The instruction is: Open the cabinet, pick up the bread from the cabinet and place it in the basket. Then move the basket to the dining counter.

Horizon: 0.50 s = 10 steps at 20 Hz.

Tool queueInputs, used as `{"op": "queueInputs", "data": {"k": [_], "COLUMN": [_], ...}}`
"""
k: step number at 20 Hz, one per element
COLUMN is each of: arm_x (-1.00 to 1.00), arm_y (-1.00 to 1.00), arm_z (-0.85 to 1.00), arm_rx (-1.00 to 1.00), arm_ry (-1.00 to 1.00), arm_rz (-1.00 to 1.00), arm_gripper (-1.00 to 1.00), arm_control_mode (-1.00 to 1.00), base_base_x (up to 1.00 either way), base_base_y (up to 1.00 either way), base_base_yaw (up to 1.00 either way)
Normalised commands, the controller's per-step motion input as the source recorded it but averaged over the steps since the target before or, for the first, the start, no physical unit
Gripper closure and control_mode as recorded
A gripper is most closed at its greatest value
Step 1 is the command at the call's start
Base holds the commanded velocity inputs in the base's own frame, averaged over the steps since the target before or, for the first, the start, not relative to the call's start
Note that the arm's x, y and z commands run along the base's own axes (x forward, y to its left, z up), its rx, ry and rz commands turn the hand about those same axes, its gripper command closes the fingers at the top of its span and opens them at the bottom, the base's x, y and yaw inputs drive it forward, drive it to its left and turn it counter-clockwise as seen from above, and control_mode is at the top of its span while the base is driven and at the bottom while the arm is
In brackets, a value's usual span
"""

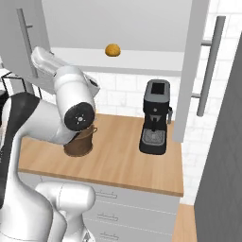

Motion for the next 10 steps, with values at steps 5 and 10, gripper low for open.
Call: {"op": "queueInputs", "data": {"k": [5, 10], "arm_x": [1.00, 0.94], "arm_y": [-0.13, 0.30], "arm_z": [0.04, -0.07], "arm_rx": [0.21, 0.17], "arm_ry": [0.35, 0.41], "arm_rz": [0.20, 0.40], "arm_gripper": [-1.00, -1.00], "arm_control_mode": [-1.00, -1.00], "base_base_x": [0.00, 0.00], "base_base_y": [0.00, 0.00], "base_base_yaw": [0.00, 0.00]}}
